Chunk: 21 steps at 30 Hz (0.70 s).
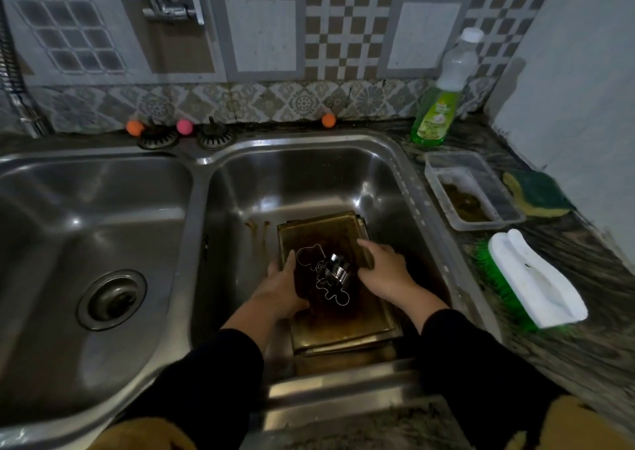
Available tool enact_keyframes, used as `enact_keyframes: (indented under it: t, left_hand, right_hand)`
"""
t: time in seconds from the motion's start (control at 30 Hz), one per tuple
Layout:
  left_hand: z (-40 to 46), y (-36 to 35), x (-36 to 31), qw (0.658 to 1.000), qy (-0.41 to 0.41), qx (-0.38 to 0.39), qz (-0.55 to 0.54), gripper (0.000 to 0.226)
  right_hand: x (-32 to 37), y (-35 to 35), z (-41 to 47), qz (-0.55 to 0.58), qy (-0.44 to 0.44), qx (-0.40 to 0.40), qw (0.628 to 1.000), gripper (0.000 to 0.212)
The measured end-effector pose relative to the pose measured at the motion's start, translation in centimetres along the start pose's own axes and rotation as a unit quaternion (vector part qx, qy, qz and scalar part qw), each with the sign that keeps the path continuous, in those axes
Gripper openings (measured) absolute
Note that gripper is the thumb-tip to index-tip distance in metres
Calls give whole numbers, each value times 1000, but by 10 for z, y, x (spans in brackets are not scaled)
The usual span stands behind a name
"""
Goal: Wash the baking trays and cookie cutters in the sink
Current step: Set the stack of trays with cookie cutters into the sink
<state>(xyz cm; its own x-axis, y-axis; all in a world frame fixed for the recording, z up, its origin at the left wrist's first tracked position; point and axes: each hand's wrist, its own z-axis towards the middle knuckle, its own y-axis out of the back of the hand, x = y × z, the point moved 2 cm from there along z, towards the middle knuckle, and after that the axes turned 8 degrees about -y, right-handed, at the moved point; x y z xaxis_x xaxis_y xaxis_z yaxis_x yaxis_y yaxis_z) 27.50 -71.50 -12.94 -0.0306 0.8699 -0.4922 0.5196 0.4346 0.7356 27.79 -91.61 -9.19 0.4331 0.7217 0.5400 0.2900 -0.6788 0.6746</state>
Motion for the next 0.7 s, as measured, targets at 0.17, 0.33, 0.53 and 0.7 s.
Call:
enact_keyframes:
  t: [0.17, 0.33, 0.53, 0.7]
  left_hand:
    - [12, 14, -5, 984, -87, -8, 156, 112]
    - [31, 8, -6, 967, -122, 21, 225, 117]
    - [33, -2, -13, 967, -130, -45, 215, 86]
    - [28, 0, -7, 985, -111, -90, 98, 50]
  right_hand:
    - [28, -10, -7, -59, 22, 69, 996, 96]
    - [21, -42, 10, -113, -43, 68, 990, 120]
    - [19, -54, 17, -26, -52, 41, 997, 106]
    - [24, -48, 12, 75, -58, 52, 994, 91]
